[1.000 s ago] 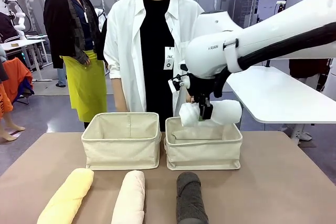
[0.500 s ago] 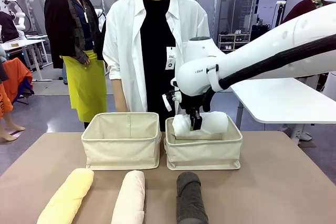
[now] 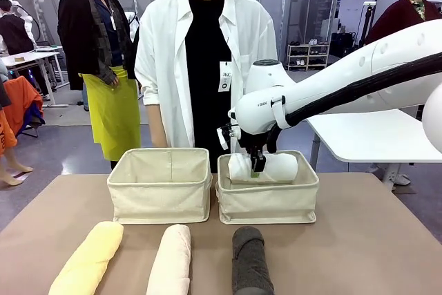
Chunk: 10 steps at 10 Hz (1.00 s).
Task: Divide the towels into two baskets.
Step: Pick up one hotel-folded towel and place it in the Fabric basket indicated by the person, then pick up one hotel-folded towel from the bottom of the table and place it in the Fabric basket indicated by the person.
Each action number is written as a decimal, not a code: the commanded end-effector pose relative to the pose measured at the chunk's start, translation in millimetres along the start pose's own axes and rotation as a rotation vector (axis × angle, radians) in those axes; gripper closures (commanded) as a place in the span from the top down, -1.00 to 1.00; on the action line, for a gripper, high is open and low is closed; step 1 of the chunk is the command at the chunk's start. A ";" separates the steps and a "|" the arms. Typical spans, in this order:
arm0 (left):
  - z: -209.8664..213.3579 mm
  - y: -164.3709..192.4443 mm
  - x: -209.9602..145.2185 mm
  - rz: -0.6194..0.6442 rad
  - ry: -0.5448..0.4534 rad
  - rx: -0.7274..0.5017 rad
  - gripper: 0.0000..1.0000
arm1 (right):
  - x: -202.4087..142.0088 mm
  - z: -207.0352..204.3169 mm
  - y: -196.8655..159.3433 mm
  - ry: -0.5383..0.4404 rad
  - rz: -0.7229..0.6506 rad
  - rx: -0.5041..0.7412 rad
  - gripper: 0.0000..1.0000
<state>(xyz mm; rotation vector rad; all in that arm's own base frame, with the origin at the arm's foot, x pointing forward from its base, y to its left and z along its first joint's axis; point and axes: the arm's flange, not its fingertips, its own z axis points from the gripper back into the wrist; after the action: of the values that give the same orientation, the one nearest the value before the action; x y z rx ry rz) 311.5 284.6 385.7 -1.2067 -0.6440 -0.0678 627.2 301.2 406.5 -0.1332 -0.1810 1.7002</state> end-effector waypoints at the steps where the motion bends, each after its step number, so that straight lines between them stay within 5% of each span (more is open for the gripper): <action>1: 3.8 -1.0 -2.2 -0.003 0.003 0.001 1.00 | 4.6 2.4 -1.7 0.010 -0.023 -0.001 1.00; 6: 3.8 -1.0 -2.2 -0.003 0.003 0.001 1.00 | -5.1 11.8 18.9 0.016 -0.034 0.004 1.00; 10: 3.8 -1.0 -2.2 -0.003 0.003 0.001 1.00 | 0.0 0.3 0.5 0.003 -0.016 0.007 1.00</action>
<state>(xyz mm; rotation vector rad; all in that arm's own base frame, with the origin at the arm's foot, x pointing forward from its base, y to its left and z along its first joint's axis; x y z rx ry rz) 311.4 284.7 385.7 -1.2066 -0.6442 -0.0676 626.2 301.0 406.3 -0.1251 -0.1732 1.6844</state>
